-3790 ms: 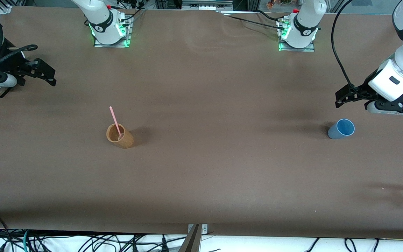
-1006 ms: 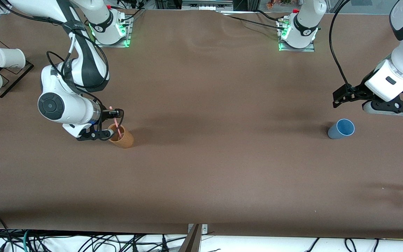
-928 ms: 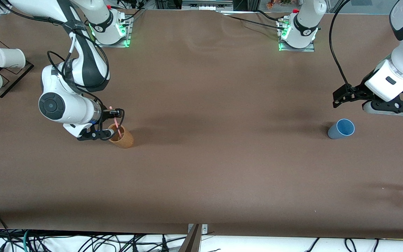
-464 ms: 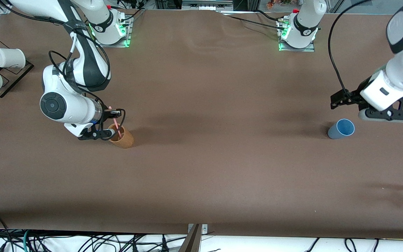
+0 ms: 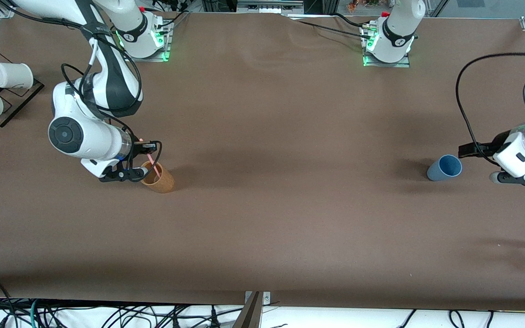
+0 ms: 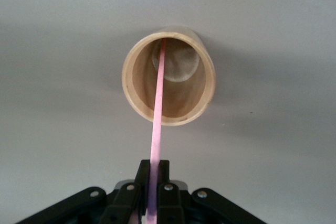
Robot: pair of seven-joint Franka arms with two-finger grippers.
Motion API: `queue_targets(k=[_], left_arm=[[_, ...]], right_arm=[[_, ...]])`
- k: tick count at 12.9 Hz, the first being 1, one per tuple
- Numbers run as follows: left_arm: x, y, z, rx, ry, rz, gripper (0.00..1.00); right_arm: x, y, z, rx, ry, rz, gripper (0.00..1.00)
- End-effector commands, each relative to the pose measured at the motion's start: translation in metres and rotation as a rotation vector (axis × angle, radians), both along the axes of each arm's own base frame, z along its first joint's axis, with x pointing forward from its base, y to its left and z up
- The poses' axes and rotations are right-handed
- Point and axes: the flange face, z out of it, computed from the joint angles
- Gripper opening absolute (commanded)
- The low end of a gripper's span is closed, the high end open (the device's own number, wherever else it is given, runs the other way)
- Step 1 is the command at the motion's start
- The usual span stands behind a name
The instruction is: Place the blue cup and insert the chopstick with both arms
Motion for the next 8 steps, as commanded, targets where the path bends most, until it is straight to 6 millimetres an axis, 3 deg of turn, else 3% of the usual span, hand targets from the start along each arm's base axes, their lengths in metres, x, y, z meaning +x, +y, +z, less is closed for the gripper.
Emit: queue_targets(k=[1,4,7,8], left_arm=[[0.012,0.036,-0.042,-0.003,-0.031,-0.095,1.00],[-0.012,0.053,-0.099,-0.021,-0.006,-0.096,1.00],[-0.022,0.060,-0.139,-0.032,0.009,-0.087,0.99],[-0.024,0.059,-0.153,-0.036,0.013,-0.088,0.87]], right_arm=[[-0.008,0.000,0.060,0.009,0.002,0.008,0.08],[-0.026,-0.005,0.123,0.009,-0.014,0.018,0.08],[-0.061,-0.008,0.184,0.012,-0.015,0.027,0.08],[-0.074,-0.011,0.204,0.009,-0.018,0.033,0.08]])
